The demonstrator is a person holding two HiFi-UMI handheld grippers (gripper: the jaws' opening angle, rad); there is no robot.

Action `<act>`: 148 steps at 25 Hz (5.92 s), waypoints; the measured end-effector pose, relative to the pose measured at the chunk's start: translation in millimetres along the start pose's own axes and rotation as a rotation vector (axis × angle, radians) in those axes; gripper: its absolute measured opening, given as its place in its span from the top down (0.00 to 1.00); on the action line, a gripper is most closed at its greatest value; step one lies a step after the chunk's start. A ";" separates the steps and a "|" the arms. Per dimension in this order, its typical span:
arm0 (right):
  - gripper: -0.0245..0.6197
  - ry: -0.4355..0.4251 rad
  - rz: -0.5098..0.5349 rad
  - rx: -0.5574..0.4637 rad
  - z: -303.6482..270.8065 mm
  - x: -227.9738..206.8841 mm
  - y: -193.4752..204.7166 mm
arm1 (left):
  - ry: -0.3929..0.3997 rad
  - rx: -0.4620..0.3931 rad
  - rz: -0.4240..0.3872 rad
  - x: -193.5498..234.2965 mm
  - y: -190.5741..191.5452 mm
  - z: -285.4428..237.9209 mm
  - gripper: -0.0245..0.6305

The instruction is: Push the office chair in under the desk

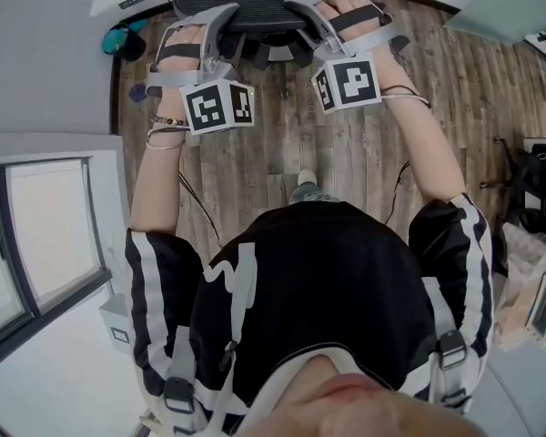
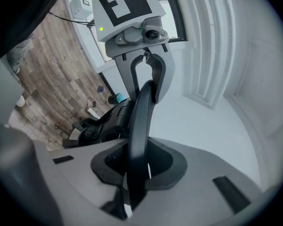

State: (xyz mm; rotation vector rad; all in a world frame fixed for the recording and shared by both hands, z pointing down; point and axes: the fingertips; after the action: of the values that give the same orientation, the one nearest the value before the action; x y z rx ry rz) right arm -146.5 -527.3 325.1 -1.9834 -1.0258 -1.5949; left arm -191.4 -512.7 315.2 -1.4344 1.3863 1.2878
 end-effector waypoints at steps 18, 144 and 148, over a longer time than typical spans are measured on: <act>0.85 0.007 0.017 -0.023 -48.1 -17.1 30.1 | -0.025 0.062 0.027 13.8 19.8 -56.0 0.76; 0.69 0.115 -0.204 -0.022 -93.1 -70.7 62.6 | -0.136 0.052 0.030 53.3 55.4 -105.5 0.77; 0.69 0.129 -0.228 -0.029 -85.9 -70.8 60.0 | -0.146 0.046 0.072 53.0 52.5 -100.2 0.77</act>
State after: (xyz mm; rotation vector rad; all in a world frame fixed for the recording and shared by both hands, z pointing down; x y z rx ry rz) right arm -164.6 -647.2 289.3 -1.8066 -1.2187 -1.8388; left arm -232.1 -628.6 291.9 -1.2445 1.3709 1.3693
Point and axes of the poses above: the fingertips, and each gripper's own axes: z backward along the fingers, x to its left, y out of its underside, and after that the axes turned 5 degrees about -z, right-handed
